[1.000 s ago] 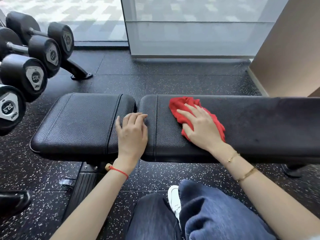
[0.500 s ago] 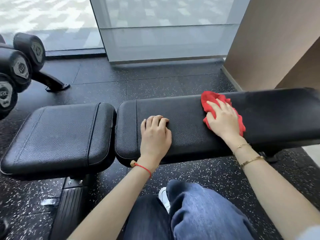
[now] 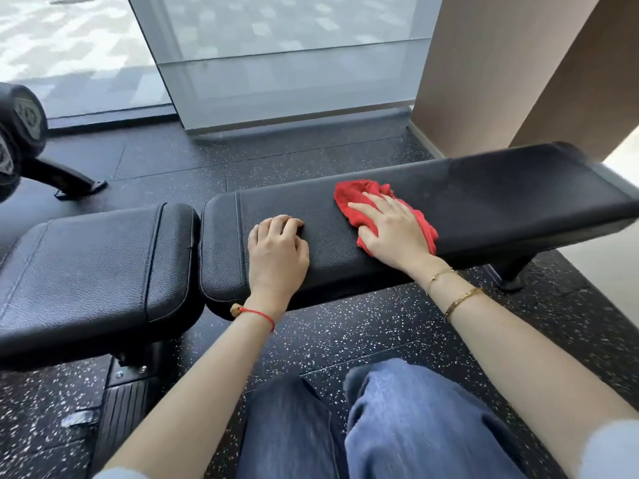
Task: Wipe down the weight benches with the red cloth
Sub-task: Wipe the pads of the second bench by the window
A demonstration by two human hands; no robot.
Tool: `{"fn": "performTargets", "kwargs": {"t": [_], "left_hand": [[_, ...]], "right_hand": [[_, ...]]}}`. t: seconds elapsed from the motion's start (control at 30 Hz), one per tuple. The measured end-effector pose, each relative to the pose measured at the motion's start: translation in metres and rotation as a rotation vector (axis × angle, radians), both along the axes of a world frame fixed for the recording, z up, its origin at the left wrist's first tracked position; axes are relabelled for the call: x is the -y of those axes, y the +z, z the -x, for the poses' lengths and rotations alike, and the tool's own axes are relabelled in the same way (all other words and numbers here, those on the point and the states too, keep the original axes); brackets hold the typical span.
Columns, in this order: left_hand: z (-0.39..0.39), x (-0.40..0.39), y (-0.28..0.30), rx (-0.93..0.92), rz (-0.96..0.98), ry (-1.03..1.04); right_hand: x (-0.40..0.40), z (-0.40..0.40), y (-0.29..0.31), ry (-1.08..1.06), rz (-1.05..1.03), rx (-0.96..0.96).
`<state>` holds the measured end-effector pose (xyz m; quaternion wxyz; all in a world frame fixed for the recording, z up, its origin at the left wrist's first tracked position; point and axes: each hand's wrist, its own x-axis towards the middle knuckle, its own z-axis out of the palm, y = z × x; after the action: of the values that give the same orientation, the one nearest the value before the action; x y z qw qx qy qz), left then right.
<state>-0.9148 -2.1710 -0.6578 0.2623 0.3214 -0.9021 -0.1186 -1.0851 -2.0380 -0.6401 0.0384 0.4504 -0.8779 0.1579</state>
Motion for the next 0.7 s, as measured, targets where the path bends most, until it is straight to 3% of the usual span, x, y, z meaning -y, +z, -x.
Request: {"fn": "performTargets", "kwargs": {"t": [0.43,0.6,0.7], "left_hand": [[0.006,-0.007,0.004,0.053,0.019,0.075],[0.035,-0.033,0.011,0.117,-0.025,0.235],[0.055,-0.053,0.011,0.078,0.016,0.192]], "right_hand": [[-0.013,0.010,-0.002,0.079,0.017,0.033],[-0.036,0.045,-0.003,0.059,0.039,0.034],[-0.050,0.074,-0.003,-0.004,0.057,0.041]]}}
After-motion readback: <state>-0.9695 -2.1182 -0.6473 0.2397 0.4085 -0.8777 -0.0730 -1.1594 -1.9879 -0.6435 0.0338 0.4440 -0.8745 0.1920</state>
